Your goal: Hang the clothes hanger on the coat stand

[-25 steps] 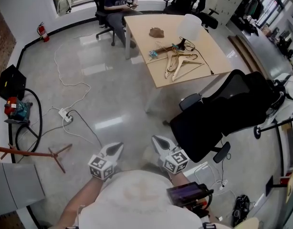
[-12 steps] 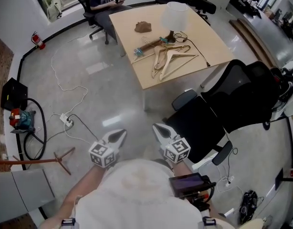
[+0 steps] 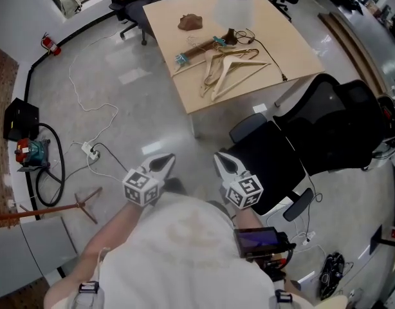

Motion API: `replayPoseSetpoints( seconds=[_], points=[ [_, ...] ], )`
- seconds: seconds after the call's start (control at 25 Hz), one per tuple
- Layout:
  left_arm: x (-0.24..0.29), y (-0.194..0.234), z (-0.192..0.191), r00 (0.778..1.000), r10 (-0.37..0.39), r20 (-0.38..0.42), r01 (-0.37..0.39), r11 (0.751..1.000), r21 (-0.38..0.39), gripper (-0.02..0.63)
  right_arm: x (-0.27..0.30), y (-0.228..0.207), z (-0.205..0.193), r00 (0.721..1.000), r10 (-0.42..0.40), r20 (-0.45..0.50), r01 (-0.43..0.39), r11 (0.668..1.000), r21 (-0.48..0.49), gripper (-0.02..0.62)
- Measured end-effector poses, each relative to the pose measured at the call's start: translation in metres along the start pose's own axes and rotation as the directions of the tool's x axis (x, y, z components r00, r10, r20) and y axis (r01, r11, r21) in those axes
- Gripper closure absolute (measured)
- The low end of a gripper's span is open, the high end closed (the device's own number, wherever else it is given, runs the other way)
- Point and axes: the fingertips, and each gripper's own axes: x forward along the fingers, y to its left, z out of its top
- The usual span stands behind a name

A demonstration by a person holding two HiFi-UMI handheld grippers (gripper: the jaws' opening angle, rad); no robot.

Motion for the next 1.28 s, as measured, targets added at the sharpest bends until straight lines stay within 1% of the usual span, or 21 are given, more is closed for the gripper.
replayPoseSetpoints(
  seconds=[0.24, 0.4, 0.48, 0.6, 0.72, 0.8, 0.88, 1.0, 1.12, 1.28],
  points=[
    [0.054, 0.025, 0.013, 0.996, -0.067, -0.051, 0.067, 0.998, 0.002, 0.604, 0.019, -0.033, 0.008, 0.997, -0.077, 0.000, 0.077, 0.996, 0.035, 0.581],
    [0.093, 0.046, 0.036, 0.988, -0.134, -0.072, 0.136, 0.990, 0.024, 0.604, 0.040, -0.057, 0.023, 0.990, -0.143, -0.008, 0.143, 0.989, 0.030, 0.581],
    [0.112, 0.057, 0.049, 0.981, -0.172, -0.087, 0.175, 0.984, 0.027, 0.604, 0.053, -0.070, 0.037, 0.985, -0.174, 0.001, 0.174, 0.984, 0.025, 0.581],
    [0.136, 0.070, 0.057, 0.962, -0.233, -0.145, 0.240, 0.970, 0.037, 0.604, 0.075, -0.085, 0.058, 0.976, -0.217, 0.026, 0.217, 0.976, 0.031, 0.581],
    [0.155, 0.082, 0.061, 0.945, -0.264, -0.191, 0.279, 0.959, 0.055, 0.604, 0.093, -0.095, 0.071, 0.966, -0.255, 0.049, 0.253, 0.967, 0.036, 0.581],
    [0.166, 0.094, 0.065, 0.940, -0.268, -0.211, 0.285, 0.957, 0.052, 0.604, 0.103, -0.102, 0.077, 0.959, -0.275, 0.059, 0.273, 0.961, 0.047, 0.581],
    [0.174, 0.102, 0.066, 0.935, -0.270, -0.231, 0.286, 0.957, 0.040, 0.604, 0.110, -0.106, 0.077, 0.956, -0.289, 0.046, 0.286, 0.956, 0.063, 0.581],
    [0.187, 0.110, 0.066, 0.930, -0.273, -0.246, 0.283, 0.959, 0.003, 0.604, 0.117, -0.116, 0.073, 0.956, -0.294, 0.010, 0.293, 0.954, 0.067, 0.581],
    [0.210, 0.119, 0.066, 0.926, -0.259, -0.276, 0.259, 0.965, -0.038, 0.604, 0.128, -0.137, 0.075, 0.957, -0.290, -0.003, 0.290, 0.954, 0.077, 0.581],
    [0.243, 0.125, 0.067, 0.912, -0.226, -0.342, 0.230, 0.973, -0.027, 0.604, 0.145, -0.168, 0.078, 0.964, -0.265, -0.004, 0.264, 0.958, 0.113, 0.583]
  ],
)
